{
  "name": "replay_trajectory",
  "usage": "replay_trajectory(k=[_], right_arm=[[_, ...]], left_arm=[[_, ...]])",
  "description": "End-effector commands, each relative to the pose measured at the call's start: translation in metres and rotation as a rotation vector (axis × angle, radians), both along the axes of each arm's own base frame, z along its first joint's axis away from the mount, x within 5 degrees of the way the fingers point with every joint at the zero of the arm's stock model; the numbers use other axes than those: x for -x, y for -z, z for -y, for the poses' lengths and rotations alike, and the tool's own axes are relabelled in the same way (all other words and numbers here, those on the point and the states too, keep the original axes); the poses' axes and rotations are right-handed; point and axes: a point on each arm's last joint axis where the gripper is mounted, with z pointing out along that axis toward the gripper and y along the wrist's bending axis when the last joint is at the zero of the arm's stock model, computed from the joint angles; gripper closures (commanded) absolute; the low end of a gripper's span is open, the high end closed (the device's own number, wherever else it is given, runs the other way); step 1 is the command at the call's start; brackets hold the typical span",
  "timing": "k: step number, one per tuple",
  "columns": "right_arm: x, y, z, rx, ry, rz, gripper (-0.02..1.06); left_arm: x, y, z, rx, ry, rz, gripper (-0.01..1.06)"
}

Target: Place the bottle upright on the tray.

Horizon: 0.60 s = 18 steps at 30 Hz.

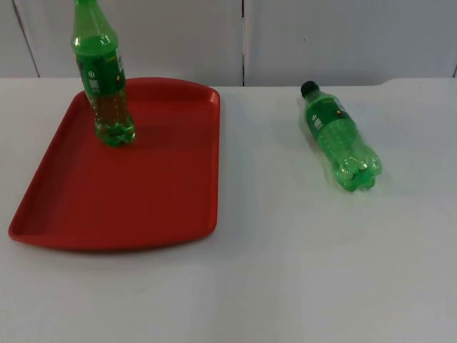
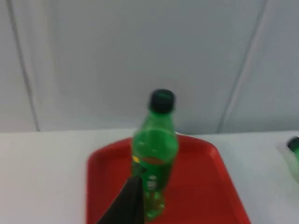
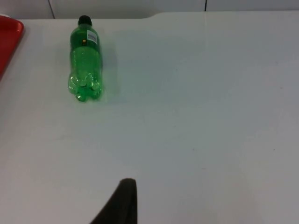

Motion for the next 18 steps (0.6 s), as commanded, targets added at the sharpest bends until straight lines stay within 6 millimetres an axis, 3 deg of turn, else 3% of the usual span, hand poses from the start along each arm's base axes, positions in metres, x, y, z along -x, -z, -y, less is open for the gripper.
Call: replay_trajectory(k=[1, 8, 18], right_arm=[[0.000, 0.000, 0.000, -0.002, 0.003, 0.003, -0.01], [0.000, 0.000, 0.000, -0.002, 0.003, 0.003, -0.01], [0.000, 0.000, 0.000, -0.002, 0.003, 0.003, -0.01]], left_arm=[[0.004, 0.000, 0.006, -0.006, 0.025, -0.009, 0.00], [0.015, -0.004, 0.017, -0.086, 0.104, 0.005, 0.00], [0.058, -0.021, -0.005, -0.201, 0.059, -0.052, 0.00]])
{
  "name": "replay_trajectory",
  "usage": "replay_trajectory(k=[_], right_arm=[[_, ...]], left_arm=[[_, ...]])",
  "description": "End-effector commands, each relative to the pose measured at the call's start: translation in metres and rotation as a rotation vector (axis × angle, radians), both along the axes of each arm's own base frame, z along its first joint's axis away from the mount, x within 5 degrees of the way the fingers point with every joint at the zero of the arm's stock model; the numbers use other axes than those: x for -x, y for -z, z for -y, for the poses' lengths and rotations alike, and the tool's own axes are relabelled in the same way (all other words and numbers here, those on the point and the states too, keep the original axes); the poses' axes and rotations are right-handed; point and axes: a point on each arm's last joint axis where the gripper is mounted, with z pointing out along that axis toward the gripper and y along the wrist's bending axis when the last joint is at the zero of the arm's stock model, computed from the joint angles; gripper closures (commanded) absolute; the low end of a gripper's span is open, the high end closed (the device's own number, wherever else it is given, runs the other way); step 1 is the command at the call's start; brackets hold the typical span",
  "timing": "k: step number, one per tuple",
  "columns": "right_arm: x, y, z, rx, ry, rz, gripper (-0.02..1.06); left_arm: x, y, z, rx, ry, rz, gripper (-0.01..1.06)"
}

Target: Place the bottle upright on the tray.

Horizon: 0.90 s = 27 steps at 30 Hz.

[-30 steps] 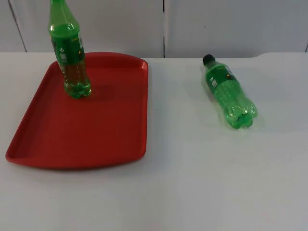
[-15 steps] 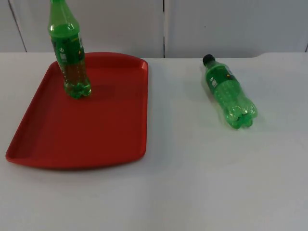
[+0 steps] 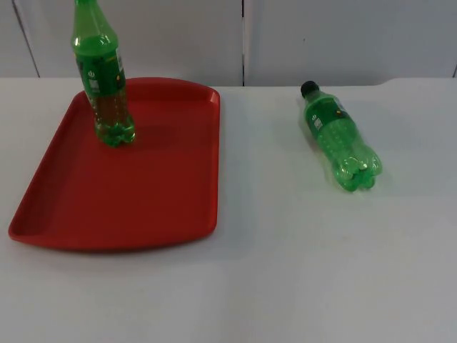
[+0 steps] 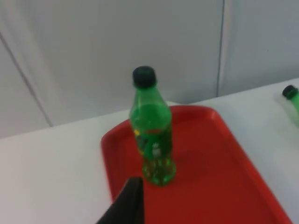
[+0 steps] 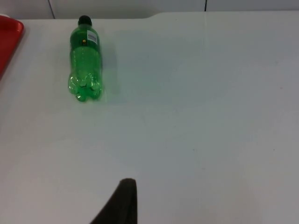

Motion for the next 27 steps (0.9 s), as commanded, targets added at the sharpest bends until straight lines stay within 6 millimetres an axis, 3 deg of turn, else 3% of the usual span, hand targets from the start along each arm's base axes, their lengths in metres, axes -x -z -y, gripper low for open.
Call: replay_trajectory(k=[1, 10, 21, 27], right_arm=[[0.000, 0.000, 0.000, -0.002, 0.003, 0.003, -0.01], [0.000, 0.000, 0.000, -0.002, 0.003, 0.003, -0.01], [0.000, 0.000, 0.000, -0.002, 0.003, 0.003, -0.01], [0.000, 0.000, 0.000, -0.002, 0.003, 0.003, -0.01]], left_arm=[[0.012, -0.002, -0.004, -0.010, -0.006, -0.029, 0.00], [0.049, -0.017, -0.005, 0.018, 0.118, -0.003, 0.00], [0.087, -0.021, -0.012, -0.008, 0.193, -0.032, 0.00], [0.107, -0.009, -0.018, 0.023, 0.199, -0.003, 0.00]])
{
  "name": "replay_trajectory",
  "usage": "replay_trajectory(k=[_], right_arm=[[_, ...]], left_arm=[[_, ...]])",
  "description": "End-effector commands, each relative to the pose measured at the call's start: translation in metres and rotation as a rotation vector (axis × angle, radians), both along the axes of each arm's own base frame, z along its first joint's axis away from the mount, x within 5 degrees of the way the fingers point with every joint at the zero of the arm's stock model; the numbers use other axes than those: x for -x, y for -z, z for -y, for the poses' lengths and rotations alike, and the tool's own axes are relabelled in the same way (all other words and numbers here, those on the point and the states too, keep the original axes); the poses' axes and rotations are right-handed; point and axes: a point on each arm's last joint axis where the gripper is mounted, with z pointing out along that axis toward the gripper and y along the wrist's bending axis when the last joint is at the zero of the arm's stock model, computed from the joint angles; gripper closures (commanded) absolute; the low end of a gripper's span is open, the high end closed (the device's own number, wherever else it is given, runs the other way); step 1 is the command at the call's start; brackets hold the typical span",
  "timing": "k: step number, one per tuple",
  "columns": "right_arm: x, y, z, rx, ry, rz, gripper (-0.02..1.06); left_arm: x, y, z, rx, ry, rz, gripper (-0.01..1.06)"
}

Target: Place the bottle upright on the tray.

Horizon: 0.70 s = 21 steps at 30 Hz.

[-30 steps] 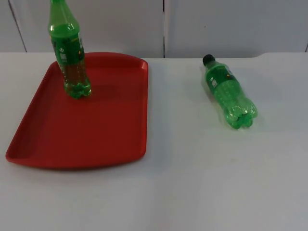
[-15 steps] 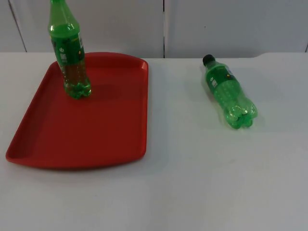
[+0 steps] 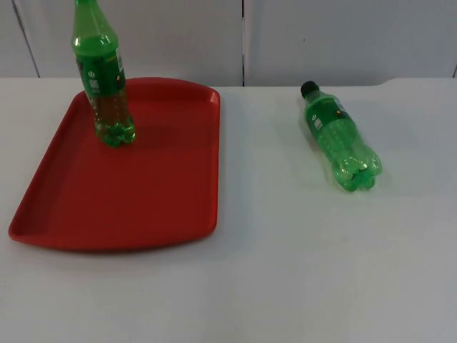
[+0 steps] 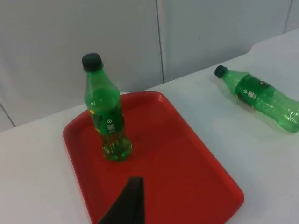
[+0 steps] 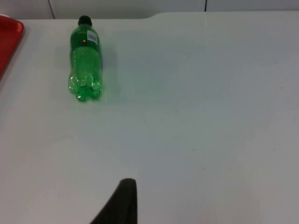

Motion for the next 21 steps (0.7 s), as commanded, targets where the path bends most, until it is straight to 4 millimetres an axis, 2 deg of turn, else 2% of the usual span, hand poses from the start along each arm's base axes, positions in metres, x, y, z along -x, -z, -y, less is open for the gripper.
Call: replay_trajectory(k=[1, 6, 14, 21], right_arm=[[0.000, 0.000, 0.000, -0.002, 0.003, 0.003, -0.01], [0.000, 0.000, 0.000, -0.002, 0.003, 0.003, -0.01], [0.000, 0.000, 0.000, -0.002, 0.003, 0.003, -0.01], [0.000, 0.000, 0.000, -0.002, 0.003, 0.003, -0.01]], left_arm=[[0.011, 0.012, -0.002, 0.023, 0.012, -0.002, 0.00], [0.027, 0.026, -0.006, 0.045, 0.017, 0.016, 0.00], [0.061, 0.030, -0.017, 0.052, 0.033, 0.052, 0.00], [0.076, 0.039, -0.022, 0.012, 0.038, 0.006, 0.00]])
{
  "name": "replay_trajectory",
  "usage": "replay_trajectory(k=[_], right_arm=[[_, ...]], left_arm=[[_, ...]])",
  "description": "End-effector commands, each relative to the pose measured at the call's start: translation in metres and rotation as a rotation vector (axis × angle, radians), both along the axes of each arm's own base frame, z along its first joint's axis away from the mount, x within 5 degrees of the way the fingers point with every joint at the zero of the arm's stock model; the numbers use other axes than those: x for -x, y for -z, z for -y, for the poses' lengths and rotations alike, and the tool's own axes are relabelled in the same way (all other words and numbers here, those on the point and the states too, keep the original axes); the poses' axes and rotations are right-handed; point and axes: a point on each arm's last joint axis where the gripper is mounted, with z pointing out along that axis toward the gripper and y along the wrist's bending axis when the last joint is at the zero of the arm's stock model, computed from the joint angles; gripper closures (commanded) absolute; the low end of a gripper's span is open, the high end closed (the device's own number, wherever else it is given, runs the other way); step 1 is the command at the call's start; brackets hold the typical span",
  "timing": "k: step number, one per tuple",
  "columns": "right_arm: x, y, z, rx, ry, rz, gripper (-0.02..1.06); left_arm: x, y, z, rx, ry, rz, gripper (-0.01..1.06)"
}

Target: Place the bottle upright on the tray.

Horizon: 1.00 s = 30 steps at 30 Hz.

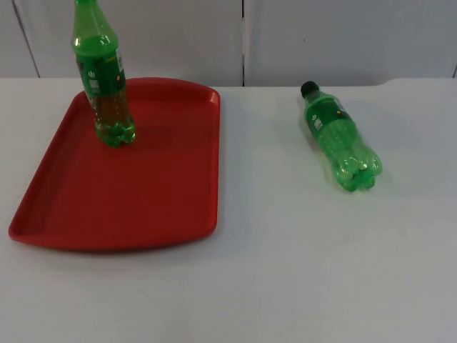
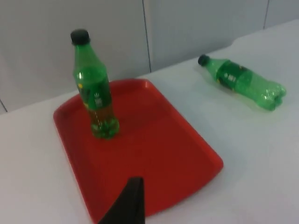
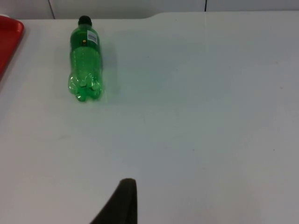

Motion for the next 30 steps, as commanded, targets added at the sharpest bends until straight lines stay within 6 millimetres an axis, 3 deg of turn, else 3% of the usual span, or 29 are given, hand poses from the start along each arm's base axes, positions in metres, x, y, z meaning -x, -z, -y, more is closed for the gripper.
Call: replay_trajectory(k=[1, 17, 22, 30], right_arm=[[0.000, 0.000, 0.000, -0.002, 0.003, 0.003, -0.01], [0.000, 0.000, 0.000, -0.002, 0.003, 0.003, -0.01], [0.000, 0.000, 0.000, -0.002, 0.003, 0.003, -0.01], [0.000, 0.000, 0.000, -0.002, 0.003, 0.003, -0.01]], left_arm=[[0.004, 0.004, -0.002, -0.022, 0.002, -0.019, 0.00], [0.030, 0.012, -0.019, 0.002, -0.091, 0.035, 0.00], [0.022, 0.030, -0.017, -0.016, -0.094, -0.035, 0.00], [0.020, 0.041, -0.020, -0.076, -0.125, -0.089, 0.00]])
